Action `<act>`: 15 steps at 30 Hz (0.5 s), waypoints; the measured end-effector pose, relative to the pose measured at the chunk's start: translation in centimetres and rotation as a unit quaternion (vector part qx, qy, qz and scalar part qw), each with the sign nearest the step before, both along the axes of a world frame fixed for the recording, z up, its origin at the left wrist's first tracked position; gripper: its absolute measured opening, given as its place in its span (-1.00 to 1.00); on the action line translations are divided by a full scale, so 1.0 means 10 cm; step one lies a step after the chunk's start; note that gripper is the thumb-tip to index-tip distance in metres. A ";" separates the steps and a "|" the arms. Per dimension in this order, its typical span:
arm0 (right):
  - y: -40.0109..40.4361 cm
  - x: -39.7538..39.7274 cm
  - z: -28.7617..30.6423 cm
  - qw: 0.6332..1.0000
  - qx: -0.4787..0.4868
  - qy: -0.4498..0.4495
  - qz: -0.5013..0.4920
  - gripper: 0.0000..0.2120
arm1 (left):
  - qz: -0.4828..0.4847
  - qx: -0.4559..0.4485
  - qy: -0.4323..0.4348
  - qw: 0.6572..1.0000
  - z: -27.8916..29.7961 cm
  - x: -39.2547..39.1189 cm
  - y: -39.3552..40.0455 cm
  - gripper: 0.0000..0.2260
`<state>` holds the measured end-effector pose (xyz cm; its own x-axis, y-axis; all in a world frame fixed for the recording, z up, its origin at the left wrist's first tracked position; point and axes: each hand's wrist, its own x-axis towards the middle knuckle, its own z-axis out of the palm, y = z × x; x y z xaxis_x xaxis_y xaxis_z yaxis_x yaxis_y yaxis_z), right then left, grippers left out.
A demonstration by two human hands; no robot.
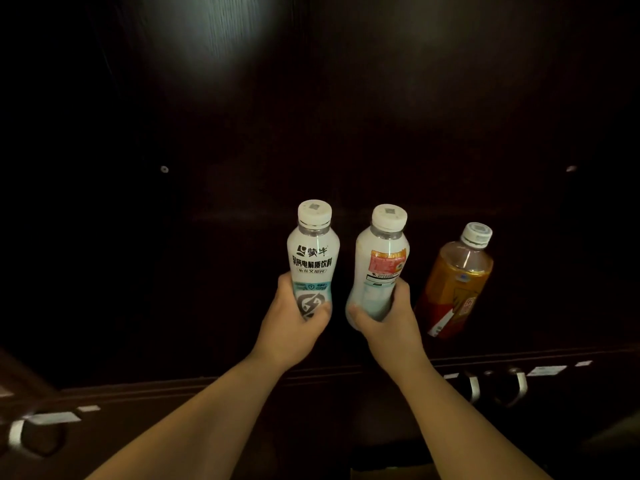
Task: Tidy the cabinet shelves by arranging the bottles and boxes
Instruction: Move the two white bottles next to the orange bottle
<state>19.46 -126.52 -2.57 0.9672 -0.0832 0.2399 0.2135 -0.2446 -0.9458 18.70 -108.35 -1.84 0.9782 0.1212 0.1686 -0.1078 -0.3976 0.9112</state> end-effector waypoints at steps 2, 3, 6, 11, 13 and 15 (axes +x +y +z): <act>0.00 -0.01 0.01 1.000 0.007 0.009 0.002 -0.23 | 0.005 -0.002 0.004 1.000 0.01 -0.02 0.00 -0.51; -0.01 -0.01 0.01 1.000 0.008 0.011 0.009 -0.22 | 0.007 -0.001 0.005 1.000 0.01 -0.03 0.00 -0.52; -0.02 -0.02 0.01 1.000 -0.008 0.010 0.010 -0.23 | 0.005 0.002 0.008 1.000 0.03 -0.05 0.00 -0.50; 0.05 -0.04 -0.01 1.000 0.000 -0.006 -0.003 -0.09 | 0.013 0.001 0.008 1.000 0.01 -0.05 0.00 -0.50; 0.03 -0.07 -0.01 1.000 -0.010 -0.010 -0.001 -0.13 | 0.014 0.006 0.006 1.000 0.03 -0.05 -0.01 -0.49; 0.03 -0.07 0.00 1.000 -0.019 -0.011 -0.002 -0.19 | 0.013 -0.002 0.009 1.000 0.04 -0.05 -0.02 -0.47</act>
